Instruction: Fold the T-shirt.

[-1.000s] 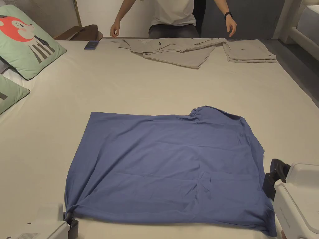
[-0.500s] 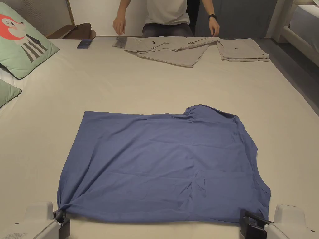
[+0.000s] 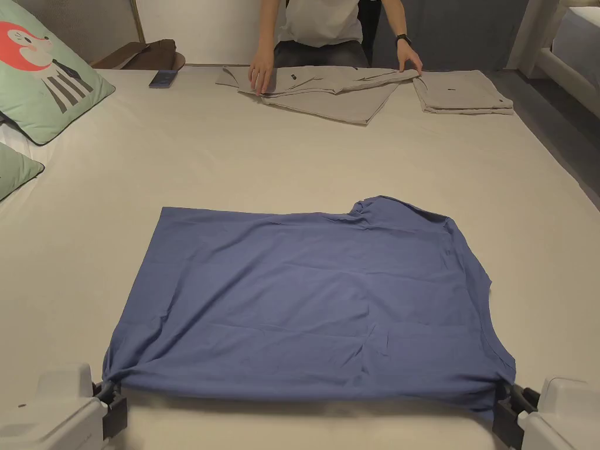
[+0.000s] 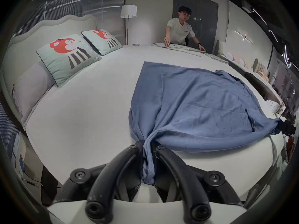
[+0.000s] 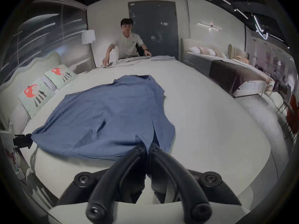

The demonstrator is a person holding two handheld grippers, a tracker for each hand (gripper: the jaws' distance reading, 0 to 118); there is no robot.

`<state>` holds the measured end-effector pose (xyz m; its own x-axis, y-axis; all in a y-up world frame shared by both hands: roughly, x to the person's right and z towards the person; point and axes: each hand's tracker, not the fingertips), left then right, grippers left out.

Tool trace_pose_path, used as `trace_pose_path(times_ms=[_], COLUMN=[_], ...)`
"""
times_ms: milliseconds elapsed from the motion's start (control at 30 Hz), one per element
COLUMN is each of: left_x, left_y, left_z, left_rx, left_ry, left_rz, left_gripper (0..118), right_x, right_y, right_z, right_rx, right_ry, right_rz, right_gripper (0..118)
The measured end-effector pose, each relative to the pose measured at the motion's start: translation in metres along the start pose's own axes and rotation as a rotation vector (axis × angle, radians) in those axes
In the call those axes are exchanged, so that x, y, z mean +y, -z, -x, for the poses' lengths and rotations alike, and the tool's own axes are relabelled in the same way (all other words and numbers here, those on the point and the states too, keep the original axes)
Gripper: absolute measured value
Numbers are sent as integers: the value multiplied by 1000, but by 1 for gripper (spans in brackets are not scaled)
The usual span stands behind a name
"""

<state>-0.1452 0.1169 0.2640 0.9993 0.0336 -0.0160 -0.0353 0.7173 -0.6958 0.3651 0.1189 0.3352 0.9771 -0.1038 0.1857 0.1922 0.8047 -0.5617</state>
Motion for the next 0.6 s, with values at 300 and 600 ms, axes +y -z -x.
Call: trace_pose_path(times_ms=[300, 600], left_x=[85, 158], left_y=[16, 96], left_z=[0, -19], left_rx=[-45, -45], left_ry=[-20, 58], left_rz=[-55, 36], left_gripper=[5, 5], right_x=[69, 128], right_y=[34, 117], right_z=[10, 19], right_rx=[16, -18], right_ry=[-3, -28], right_rz=[-117, -95], right_gripper=[2, 2])
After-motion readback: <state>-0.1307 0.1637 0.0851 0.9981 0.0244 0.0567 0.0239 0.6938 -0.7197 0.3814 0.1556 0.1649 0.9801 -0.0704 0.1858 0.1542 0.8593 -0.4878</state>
